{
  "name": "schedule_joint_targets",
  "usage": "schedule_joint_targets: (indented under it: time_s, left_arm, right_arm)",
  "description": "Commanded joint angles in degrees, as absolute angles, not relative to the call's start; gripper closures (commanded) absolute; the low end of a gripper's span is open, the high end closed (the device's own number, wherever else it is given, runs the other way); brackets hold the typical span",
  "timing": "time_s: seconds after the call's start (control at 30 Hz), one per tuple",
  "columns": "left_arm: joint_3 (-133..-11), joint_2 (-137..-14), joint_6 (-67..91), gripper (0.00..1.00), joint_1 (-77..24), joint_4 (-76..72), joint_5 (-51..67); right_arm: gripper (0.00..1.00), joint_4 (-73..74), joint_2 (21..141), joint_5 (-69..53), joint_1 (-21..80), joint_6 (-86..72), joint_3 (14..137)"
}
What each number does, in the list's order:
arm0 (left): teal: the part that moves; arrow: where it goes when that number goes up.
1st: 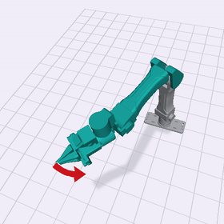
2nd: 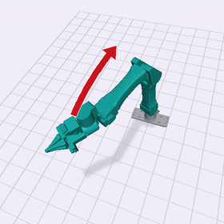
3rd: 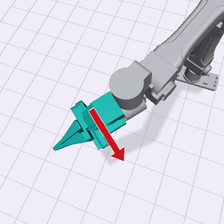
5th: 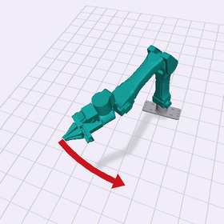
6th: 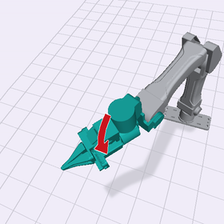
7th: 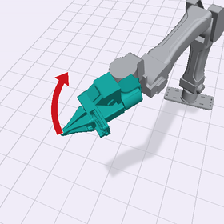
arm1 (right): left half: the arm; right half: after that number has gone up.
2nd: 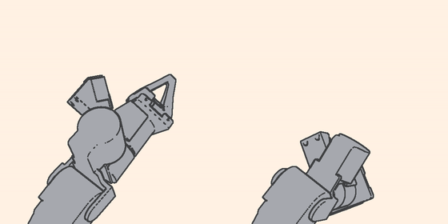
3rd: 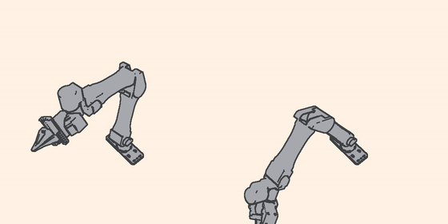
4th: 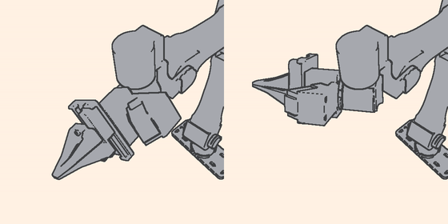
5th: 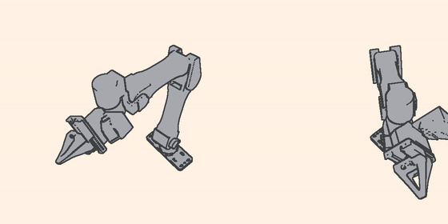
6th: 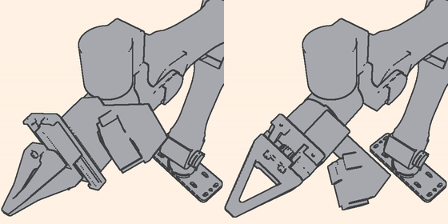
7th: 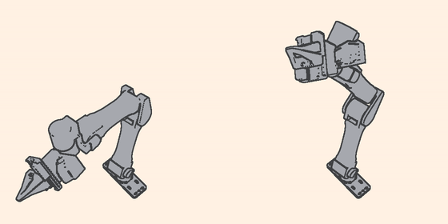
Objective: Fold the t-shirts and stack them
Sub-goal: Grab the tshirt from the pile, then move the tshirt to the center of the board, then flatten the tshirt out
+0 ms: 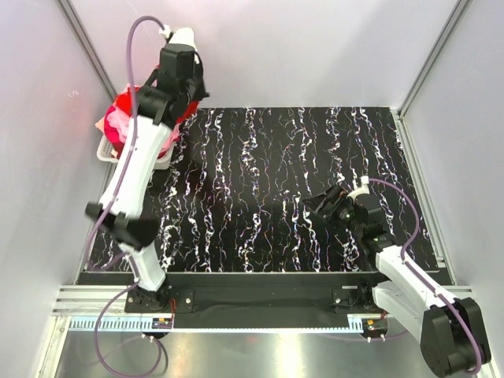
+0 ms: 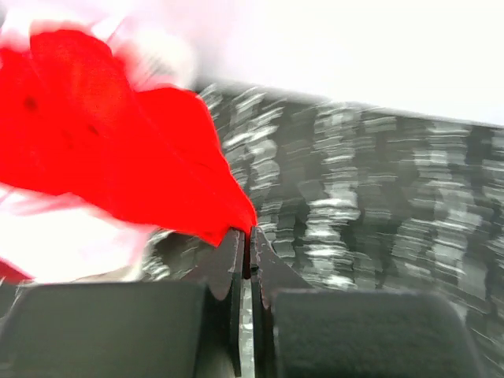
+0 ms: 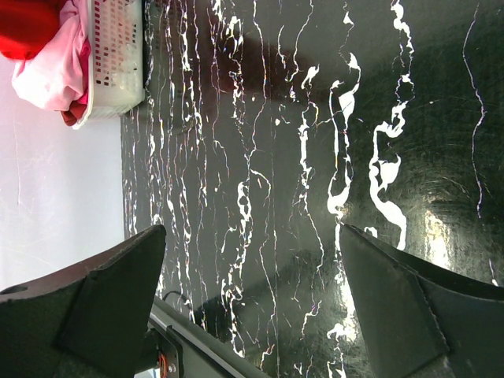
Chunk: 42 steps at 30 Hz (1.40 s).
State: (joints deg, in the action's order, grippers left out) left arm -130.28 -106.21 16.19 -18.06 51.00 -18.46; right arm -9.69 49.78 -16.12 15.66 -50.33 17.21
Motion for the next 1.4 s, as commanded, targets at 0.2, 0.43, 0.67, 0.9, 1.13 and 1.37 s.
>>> schedule_joint_targets:
  time_s: [0.2,0.43,0.67,0.9,1.13,1.37]
  left_arm:
    - [-125.7,-92.3,19.6,1.00,-37.4,64.1,-25.7]
    - [-99.1,-89.5,27.0,0.71,-49.6,55.5,-19.6]
    - [-95.2,-90.4,31.0,0.14,-58.2,54.8,-23.0]
    - [-76.0,-76.5,36.6,0.05,-51.6,52.6,-30.2]
    - [-56.7,-55.3,35.6,0.05,-38.2,46.7,-22.5]
    - [-50.7,-45.7,37.6,0.06,-35.9,51.1,-28.6]
  right_arm:
    - [0.00,10.7,35.4,-5.1,16.3,-50.1,22.4]
    - [0.00,36.3,26.7,9.3,16.3,-46.3,39.5]
    - [0.00,44.8,39.0,-2.7,16.3,-44.0,50.3]
    - [0.06,40.9,56.7,-7.0,25.6,-41.0,51.7]
    - [0.09,43.1,84.0,5.1,47.4,-38.5,73.6]
    - [0.23,46.4,106.8,5.9,52.4,-33.4,93.9]
